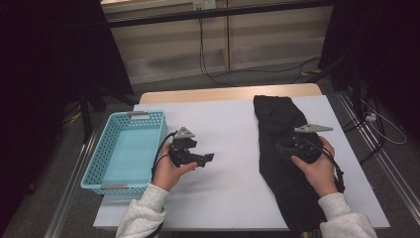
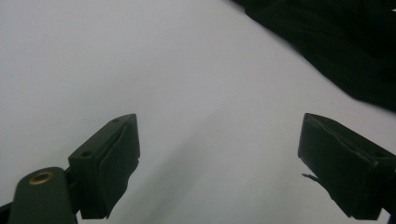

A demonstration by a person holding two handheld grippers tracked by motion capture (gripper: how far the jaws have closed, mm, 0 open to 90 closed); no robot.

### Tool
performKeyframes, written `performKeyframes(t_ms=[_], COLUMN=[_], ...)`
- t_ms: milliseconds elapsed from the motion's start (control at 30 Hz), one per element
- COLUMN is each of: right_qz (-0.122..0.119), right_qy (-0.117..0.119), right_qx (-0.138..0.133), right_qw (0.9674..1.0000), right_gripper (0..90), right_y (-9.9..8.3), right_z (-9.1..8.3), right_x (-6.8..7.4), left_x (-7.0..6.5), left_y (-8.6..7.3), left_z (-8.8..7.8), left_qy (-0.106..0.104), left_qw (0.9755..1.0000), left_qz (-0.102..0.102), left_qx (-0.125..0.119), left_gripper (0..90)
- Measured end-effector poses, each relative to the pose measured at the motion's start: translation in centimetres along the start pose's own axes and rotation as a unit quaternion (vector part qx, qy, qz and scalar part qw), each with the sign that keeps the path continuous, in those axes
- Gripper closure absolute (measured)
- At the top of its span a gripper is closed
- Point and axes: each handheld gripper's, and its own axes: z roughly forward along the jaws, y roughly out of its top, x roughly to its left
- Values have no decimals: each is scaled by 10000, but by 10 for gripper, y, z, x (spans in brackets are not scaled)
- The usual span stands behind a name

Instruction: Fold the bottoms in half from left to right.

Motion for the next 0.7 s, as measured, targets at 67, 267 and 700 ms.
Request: performKeyframes(t_ms=[67,267,700], right_qz=[8,50,104], right_qy=[-51,-82,-253], right_qx=[-1,47,273], right_qw=[10000,9999,9993], right_gripper=[211,203,211], right_y=[6,23,27], right_z=[6,28,73], right_x=[3,10,19], left_x=[0,0,5], left_y=[-1,-2,-3], left_z=[1,2,0], left_qy=[6,2,44], left_qw=[10000,10000,10000], left_qz=[6,-20,-70], left_qx=[23,28,24], left_gripper=[128,128,127])
